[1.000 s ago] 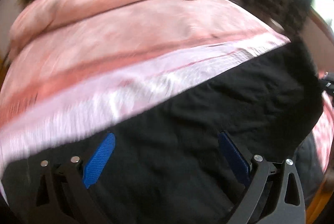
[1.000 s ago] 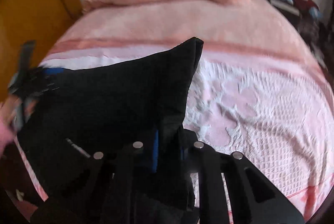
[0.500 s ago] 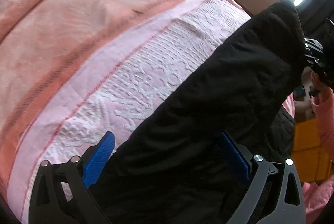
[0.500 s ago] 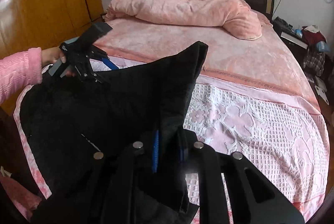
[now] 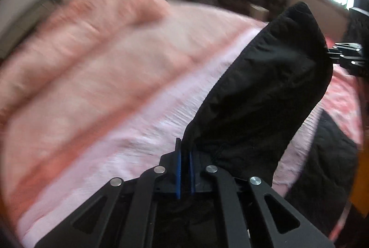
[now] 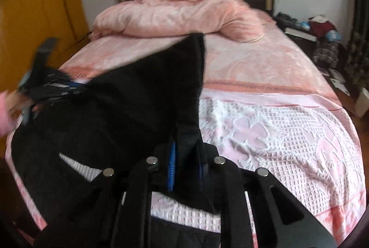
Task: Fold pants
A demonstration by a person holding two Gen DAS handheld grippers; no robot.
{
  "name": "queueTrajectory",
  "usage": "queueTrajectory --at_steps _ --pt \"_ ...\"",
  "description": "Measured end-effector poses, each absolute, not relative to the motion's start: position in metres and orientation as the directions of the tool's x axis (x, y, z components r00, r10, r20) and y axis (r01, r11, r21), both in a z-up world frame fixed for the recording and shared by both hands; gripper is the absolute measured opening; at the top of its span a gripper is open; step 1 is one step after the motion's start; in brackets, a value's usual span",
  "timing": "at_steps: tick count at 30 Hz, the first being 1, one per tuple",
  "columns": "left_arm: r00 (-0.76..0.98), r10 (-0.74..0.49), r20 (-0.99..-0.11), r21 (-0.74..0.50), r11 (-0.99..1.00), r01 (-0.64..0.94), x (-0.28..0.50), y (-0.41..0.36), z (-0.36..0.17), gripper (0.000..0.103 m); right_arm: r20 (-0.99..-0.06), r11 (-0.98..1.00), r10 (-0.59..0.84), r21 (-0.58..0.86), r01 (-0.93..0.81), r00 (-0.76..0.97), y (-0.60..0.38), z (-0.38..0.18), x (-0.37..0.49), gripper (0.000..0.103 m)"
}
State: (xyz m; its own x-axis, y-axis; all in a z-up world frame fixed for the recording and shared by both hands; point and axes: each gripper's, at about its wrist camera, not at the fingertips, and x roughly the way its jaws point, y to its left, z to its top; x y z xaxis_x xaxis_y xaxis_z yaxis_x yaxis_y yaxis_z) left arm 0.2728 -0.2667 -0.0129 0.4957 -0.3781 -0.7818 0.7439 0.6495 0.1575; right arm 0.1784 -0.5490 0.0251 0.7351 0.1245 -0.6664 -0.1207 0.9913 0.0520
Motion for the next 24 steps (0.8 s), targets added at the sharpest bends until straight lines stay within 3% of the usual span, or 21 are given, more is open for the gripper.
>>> queueTrajectory --at_steps 4,9,19,24 --pt "0.735 -0.222 -0.64 0.464 0.651 0.6 0.175 -0.271 -0.008 0.005 -0.649 0.997 0.025 -0.037 -0.064 0.76 -0.536 0.008 0.166 0.014" --pt "0.788 -0.203 -0.581 0.558 0.606 0.567 0.084 -0.272 -0.032 0.004 -0.68 0.999 0.002 -0.029 -0.029 0.734 -0.536 -0.029 0.133 0.011" --pt "0.631 -0.245 -0.736 0.407 0.586 0.701 -0.025 -0.27 -0.083 0.004 -0.783 1.0 0.018 0.012 -0.014 0.621 -0.542 -0.082 0.04 0.01" --pt "0.599 -0.231 -0.767 0.369 0.605 0.706 -0.047 -0.279 -0.106 0.004 -0.808 1.0 -0.017 -0.013 0.011 0.589 -0.548 -0.089 0.027 0.01"
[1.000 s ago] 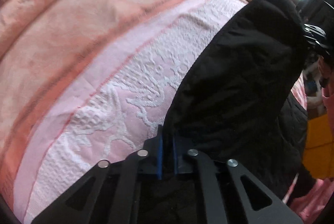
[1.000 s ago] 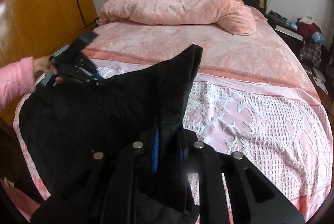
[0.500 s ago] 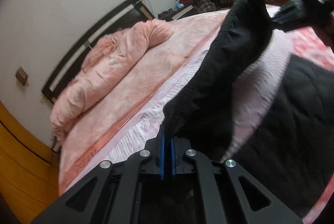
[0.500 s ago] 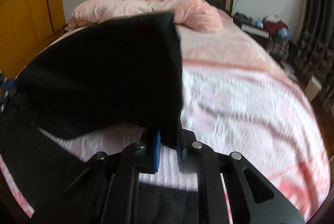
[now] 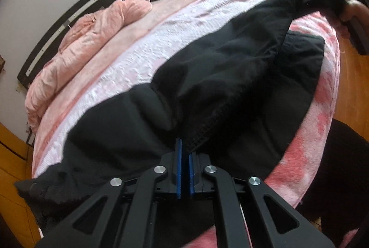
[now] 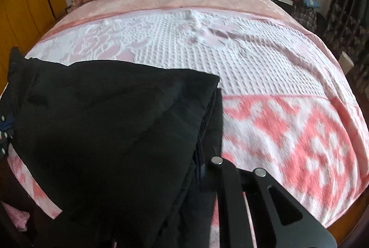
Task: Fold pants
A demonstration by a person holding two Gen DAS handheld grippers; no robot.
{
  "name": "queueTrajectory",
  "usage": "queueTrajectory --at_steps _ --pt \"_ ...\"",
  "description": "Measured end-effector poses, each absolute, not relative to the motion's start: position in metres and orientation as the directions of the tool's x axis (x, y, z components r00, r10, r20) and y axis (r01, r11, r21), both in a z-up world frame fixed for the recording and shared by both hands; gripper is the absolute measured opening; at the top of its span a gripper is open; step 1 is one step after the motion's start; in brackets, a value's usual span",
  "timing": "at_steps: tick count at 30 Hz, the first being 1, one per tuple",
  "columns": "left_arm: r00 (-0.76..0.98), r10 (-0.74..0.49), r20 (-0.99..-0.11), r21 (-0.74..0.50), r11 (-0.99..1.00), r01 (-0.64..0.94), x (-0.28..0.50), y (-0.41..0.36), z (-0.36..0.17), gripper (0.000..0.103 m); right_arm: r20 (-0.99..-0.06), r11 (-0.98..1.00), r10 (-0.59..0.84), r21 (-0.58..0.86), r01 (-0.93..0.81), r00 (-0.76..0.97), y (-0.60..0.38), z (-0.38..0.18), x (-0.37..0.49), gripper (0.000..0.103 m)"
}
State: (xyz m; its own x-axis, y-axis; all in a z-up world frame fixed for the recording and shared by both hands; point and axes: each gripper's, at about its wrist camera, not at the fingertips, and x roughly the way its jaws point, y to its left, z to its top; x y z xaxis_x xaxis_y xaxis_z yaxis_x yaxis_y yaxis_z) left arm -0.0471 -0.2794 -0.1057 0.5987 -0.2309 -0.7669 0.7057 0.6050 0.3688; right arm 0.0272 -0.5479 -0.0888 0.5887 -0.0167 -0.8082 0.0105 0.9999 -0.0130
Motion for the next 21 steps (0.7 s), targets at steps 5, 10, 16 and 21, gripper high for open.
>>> queueTrajectory --at_steps 5,10,16,21 --pt "0.577 -0.203 -0.791 0.35 0.624 0.698 -0.057 -0.289 -0.126 0.004 -0.824 0.998 -0.055 -0.048 0.028 0.563 -0.556 -0.094 0.023 0.017" --pt "0.555 -0.205 -0.806 0.314 0.647 0.695 -0.059 -0.289 -0.13 0.004 -0.846 0.996 -0.089 -0.084 0.033 0.526 -0.564 -0.097 0.003 0.025" --pt "0.523 -0.235 -0.819 0.259 0.662 0.703 -0.064 -0.289 -0.125 0.004 -0.84 0.987 -0.087 0.002 0.164 0.536 -0.594 -0.073 -0.04 0.025" --pt "0.506 -0.253 -0.825 0.224 0.676 0.702 -0.064 -0.285 -0.122 0.005 -0.782 0.979 -0.051 0.084 0.186 0.621 -0.587 -0.03 -0.056 0.048"
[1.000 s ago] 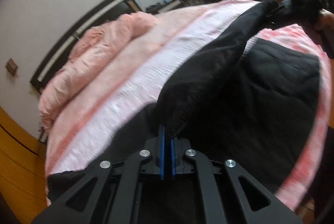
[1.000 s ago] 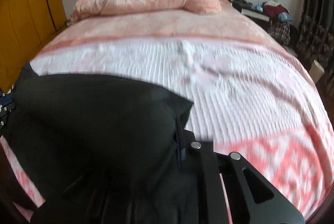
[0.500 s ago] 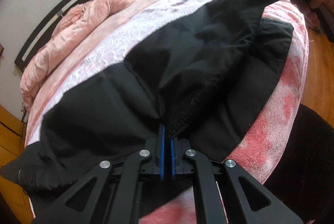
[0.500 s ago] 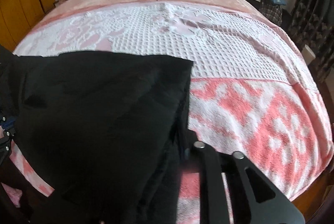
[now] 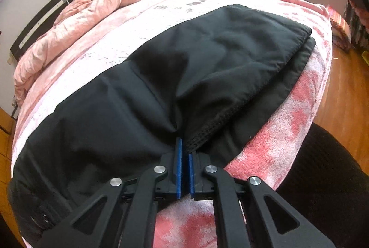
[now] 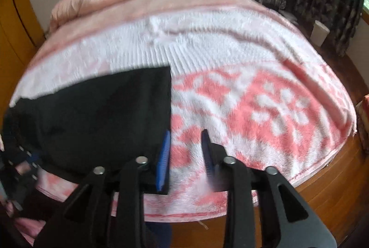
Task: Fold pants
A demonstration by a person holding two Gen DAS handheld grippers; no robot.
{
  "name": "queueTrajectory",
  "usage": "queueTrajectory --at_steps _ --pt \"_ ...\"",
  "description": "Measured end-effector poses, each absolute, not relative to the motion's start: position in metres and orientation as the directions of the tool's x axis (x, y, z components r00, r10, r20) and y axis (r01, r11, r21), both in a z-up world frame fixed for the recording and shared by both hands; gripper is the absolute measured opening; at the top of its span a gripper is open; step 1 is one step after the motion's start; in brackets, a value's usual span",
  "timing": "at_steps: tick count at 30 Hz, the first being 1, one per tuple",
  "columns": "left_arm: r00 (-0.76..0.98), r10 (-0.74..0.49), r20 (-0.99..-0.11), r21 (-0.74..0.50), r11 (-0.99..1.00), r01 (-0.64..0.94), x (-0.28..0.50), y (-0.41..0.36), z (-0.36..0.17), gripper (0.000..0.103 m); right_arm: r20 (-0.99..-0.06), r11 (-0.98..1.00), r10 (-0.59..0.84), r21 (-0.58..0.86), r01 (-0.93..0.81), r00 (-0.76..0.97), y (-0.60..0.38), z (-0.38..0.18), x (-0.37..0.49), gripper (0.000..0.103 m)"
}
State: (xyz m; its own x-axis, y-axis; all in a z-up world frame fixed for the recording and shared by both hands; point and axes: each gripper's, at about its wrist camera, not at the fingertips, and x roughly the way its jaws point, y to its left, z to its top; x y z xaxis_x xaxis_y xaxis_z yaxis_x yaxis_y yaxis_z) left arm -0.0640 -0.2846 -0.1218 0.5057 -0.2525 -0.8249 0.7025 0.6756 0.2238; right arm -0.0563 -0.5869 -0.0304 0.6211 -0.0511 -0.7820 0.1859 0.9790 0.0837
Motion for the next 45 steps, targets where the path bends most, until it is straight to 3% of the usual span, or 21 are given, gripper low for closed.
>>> queueTrajectory --at_steps 2,8,11,18,22,27,32,40,45 --pt "0.508 -0.253 -0.823 0.226 0.676 0.702 -0.065 -0.284 -0.122 0.005 -0.781 0.979 0.02 0.142 0.147 0.624 -0.57 -0.026 -0.052 0.059" --pt "0.512 -0.25 -0.822 0.24 0.663 0.709 -0.066 -0.283 -0.125 0.009 -0.812 0.926 0.26 0.363 0.104 0.523 -0.528 -0.07 -0.026 0.054" --pt "0.506 -0.26 -0.822 0.226 0.667 0.71 -0.067 -0.28 -0.126 0.011 -0.85 0.945 0.209 0.302 0.122 0.483 -0.502 -0.091 -0.013 0.054" --pt "0.409 -0.316 -0.856 0.056 0.73 0.681 -0.069 -0.247 -0.109 0.033 -0.929 0.973 0.105 0.169 0.155 0.355 -0.485 -0.112 -0.02 0.053" --pt "0.358 -0.341 -0.869 -0.082 0.813 0.577 -0.063 -0.195 -0.091 0.035 -0.916 0.967 0.101 0.182 0.177 0.387 -0.484 -0.101 -0.023 0.054" --pt "0.318 -0.375 -0.871 -0.27 0.905 0.328 -0.039 -0.11 -0.082 0.034 -0.844 0.924 0.277 0.366 0.114 0.459 -0.453 -0.08 -0.031 0.055" --pt "0.295 -0.433 -0.852 -0.408 0.901 0.146 -0.015 -0.058 -0.087 0.034 -0.764 0.837 0.492 0.547 0.017 0.417 -0.399 -0.085 -0.03 0.055" --pt "0.213 -0.613 -0.761 -0.64 0.763 -0.091 0.019 -0.026 -0.126 0.033 -0.775 0.829 0.526 0.559 -0.009 0.35 -0.352 -0.099 -0.016 0.057" --pt "0.243 -0.725 -0.645 -0.765 0.613 -0.199 0.029 -0.009 -0.147 0.033 -0.788 0.843 0.504 0.538 -0.005 0.353 -0.345 -0.1 -0.015 0.061"
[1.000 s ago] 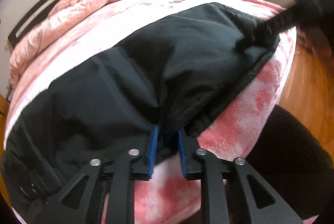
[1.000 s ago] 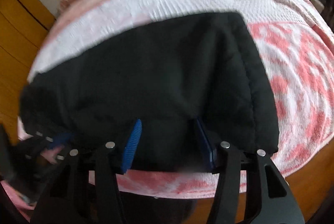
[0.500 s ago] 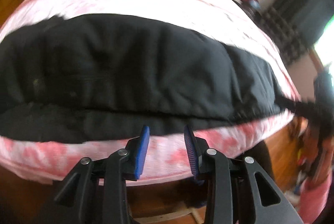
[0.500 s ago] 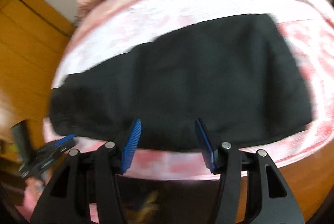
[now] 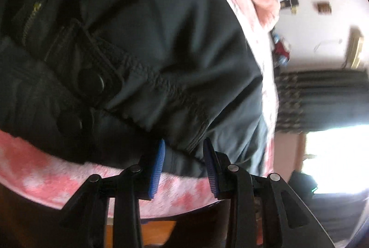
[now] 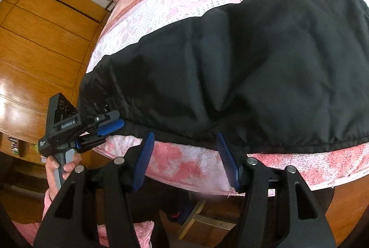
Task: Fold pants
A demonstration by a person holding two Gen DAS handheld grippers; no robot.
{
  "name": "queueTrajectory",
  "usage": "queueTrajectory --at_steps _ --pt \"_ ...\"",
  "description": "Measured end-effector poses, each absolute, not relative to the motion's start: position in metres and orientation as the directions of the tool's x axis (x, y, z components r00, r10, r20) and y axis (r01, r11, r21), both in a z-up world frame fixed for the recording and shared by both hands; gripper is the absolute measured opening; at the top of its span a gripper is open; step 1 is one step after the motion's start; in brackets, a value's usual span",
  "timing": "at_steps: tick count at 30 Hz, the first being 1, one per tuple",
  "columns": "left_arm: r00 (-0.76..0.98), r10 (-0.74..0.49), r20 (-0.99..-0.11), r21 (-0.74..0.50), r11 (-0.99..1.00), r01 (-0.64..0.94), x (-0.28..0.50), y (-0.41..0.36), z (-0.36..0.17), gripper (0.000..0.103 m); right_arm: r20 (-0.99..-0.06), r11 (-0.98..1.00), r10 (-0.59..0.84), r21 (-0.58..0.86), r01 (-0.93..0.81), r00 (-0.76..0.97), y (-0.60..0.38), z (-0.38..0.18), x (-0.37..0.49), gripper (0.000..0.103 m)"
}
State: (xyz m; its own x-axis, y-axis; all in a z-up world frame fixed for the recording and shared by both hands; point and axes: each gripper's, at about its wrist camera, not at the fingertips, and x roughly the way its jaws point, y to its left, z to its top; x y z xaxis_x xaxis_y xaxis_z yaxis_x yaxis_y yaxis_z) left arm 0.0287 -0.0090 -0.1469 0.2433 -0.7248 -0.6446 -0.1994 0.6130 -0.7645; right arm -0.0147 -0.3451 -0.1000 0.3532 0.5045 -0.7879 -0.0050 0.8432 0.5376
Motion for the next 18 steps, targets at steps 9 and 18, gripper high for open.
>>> queueTrajectory --at_steps 9,18 --pt "0.282 -0.699 -0.658 -0.749 0.566 -0.345 0.02 0.012 -0.17 0.033 -0.803 0.856 0.483 0.517 0.003 0.35 -0.338 -0.106 -0.008 0.061" --pt "0.373 -0.695 -0.615 -0.785 0.495 -0.373 0.014 0.03 -0.177 0.063 -0.806 0.861 0.483 0.509 -0.017 0.341 -0.327 -0.107 -0.002 0.062"
